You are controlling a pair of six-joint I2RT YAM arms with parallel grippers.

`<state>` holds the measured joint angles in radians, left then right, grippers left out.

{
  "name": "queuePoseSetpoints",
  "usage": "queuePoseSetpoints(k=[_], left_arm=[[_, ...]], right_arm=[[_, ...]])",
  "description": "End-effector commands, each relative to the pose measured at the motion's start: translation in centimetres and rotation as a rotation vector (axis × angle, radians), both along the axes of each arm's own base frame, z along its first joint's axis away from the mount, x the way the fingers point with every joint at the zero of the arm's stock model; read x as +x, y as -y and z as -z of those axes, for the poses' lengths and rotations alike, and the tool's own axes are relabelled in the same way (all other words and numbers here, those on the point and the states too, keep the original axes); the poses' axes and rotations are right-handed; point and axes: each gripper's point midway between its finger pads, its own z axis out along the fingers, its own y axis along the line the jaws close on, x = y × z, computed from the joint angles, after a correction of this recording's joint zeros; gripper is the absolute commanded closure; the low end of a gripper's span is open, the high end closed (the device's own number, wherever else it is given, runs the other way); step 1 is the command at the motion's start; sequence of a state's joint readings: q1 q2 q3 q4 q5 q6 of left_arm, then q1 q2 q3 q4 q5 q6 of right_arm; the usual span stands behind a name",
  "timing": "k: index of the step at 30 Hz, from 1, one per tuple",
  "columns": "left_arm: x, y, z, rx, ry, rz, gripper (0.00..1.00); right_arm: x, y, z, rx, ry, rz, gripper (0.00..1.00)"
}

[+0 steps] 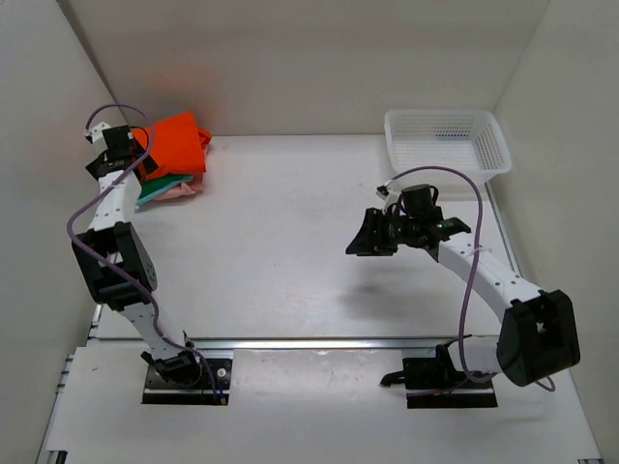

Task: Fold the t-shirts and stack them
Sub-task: Put the neatly folded tshirt into the corner of the board with the left arm

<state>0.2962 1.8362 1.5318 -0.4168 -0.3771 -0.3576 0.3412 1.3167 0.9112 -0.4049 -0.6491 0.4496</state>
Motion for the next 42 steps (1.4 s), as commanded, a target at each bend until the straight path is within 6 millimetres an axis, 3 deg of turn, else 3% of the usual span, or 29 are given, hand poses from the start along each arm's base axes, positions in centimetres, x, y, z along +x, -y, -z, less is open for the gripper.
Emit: queuePoseSetpoints(k=[1, 4, 7, 9, 10, 12, 14, 15, 16, 20, 24, 28, 36, 42], left_arm=[[-2.6, 0.7, -4.8, 0.001, 0.099, -0.035, 0.02], [-5.7, 2.0, -4.6, -0.089, 0.066, -0.012, 0.05], [-8.8, 6.3, -2.7, -0.128, -0.033, 0.042, 0.08], [-10.2, 12.3, 0.9, -0.228, -0.114, 0.192, 0.13], [-10.7, 13.7, 1.4, -0.269, -0.12, 0.211, 0.15], [-13.0, 18.7, 3.5, -0.421, -0.18, 0.326, 0.22], [-14.5, 21.1, 3.0, -0.5, -0.169, 0.408, 0.3], [-15.2, 22.7, 3.1, -0.525, -0.19, 0.457, 0.27], [-15.7, 23.7, 2.9, -0.541, -0.2, 0.477, 0.02], [-17.4, 28.4, 0.9, -0.632, -0.181, 0.661, 0.01], [-18.7, 29.1, 0.5, -0.65, -0.186, 0.683, 0.02], [-17.9, 28.5, -1.2, -0.601, -0.155, 0.673, 0.01], [-17.3, 26.0, -2.8, -0.481, -0.168, 0.552, 0.01], [-16.9, 25.5, -4.1, -0.426, -0.168, 0.552, 0.02]], right_arm=[[0.2, 0.2, -1.7, 0.042, 0.094, 0.033, 0.58], [-0.6, 0.2, -1.6, 0.046, 0.109, 0.039, 0.58], [-0.6, 1.0, -1.8, 0.038, 0.128, 0.069, 0.58], [-0.1, 2.1, -2.7, 0.046, 0.157, 0.105, 0.58], [0.1, 2.5, -3.3, 0.055, 0.175, 0.116, 0.58], [0.7, 4.1, -4.2, 0.052, 0.219, 0.156, 0.58], [1.0, 4.8, -5.2, 0.064, 0.262, 0.182, 0.57], [1.2, 5.2, -5.6, 0.076, 0.282, 0.199, 0.57], [1.2, 5.6, -5.6, 0.078, 0.292, 0.216, 0.57], [1.6, 5.7, -6.2, 0.083, 0.335, 0.223, 0.57], [2.1, 5.5, -7.1, 0.094, 0.36, 0.219, 0.57], [2.4, 6.1, -7.0, 0.096, 0.379, 0.237, 0.57], [0.4, 6.7, -5.0, 0.12, 0.362, 0.282, 0.58], [-0.1, 7.9, -4.0, 0.105, 0.365, 0.32, 0.56]])
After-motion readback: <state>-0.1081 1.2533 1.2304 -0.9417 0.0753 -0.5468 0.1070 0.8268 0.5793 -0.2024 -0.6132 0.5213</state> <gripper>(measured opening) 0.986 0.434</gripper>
